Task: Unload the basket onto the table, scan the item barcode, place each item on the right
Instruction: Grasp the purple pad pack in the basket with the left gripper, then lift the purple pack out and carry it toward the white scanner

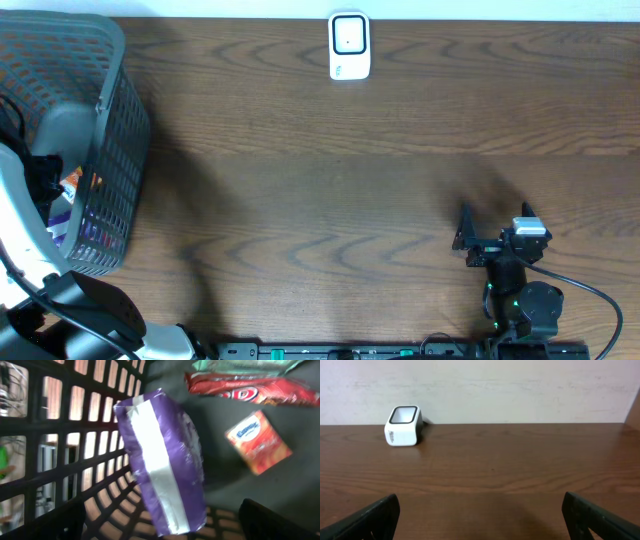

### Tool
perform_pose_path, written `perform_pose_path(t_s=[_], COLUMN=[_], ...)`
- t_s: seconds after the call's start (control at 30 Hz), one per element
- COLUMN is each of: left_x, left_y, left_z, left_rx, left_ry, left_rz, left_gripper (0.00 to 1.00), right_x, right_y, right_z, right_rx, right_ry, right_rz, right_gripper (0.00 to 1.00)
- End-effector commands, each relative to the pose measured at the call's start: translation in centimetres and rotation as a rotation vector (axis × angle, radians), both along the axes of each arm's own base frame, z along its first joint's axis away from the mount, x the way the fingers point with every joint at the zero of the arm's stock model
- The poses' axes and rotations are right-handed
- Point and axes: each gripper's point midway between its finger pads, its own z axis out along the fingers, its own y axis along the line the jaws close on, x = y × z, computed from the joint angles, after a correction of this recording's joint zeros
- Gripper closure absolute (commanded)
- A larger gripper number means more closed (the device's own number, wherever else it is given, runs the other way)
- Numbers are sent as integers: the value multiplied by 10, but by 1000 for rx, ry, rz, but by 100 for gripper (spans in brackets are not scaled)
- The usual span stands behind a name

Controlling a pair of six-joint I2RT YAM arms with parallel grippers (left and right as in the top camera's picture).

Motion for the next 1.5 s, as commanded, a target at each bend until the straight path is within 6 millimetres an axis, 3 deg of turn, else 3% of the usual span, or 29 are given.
perform_pose_path(t_s=[0.0, 0.3, 0.5, 0.57, 0.63, 0.73, 0.83, 0.9, 1.0, 1.13, 1.23, 1.33, 1.43, 1.47], left_x=[-3, 3, -1, -4, -4, -2, 5, 16, 38, 47, 35, 39, 62, 63], left_y=[4, 8, 5, 2, 2, 4, 7, 8, 5, 3, -7, -40, -102, -113], left_z=[-18, -53, -83, -93, -95, -94, -84, -66, -20, 65, 132, 170, 211, 216], left_rx=[9, 20, 14, 8, 9, 14, 26, 31, 53, 187, 327, 360, 394, 404], left_ry=[7, -10, -1, 9, 7, 0, -25, -83, -237, -474, -654, -772, -918, -935], left_rz=[66, 66, 66, 65, 65, 65, 37, -16, -109, -143, -159, -379, -790, -844], left_gripper=[2, 1, 11, 31, 63, 92, 93, 93, 93, 93, 93, 93, 93, 93], right_x=[0, 0, 0, 0, 0, 0, 0, 0, 0, 0, 0, 0, 0, 0], right_y=[-1, -1, -1, -1, -1, -1, -1, -1, -1, -1, -1, -1, -1, -1], right_z=[-1, -1, -1, -1, -1, -1, -1, -1, -1, -1, -1, -1, -1, -1], right_rx=[7, 7, 7, 7, 7, 7, 7, 7, 7, 7, 7, 7, 7, 7], right_ry=[2, 2, 2, 2, 2, 2, 2, 2, 2, 2, 2, 2, 2, 2], right_rz=[-4, -4, -4, -4, -4, -4, -4, -4, -4, -4, -4, -4, -4, -4], right_gripper=[1, 1, 1, 1, 1, 1, 1, 1, 1, 1, 1, 1, 1, 1])
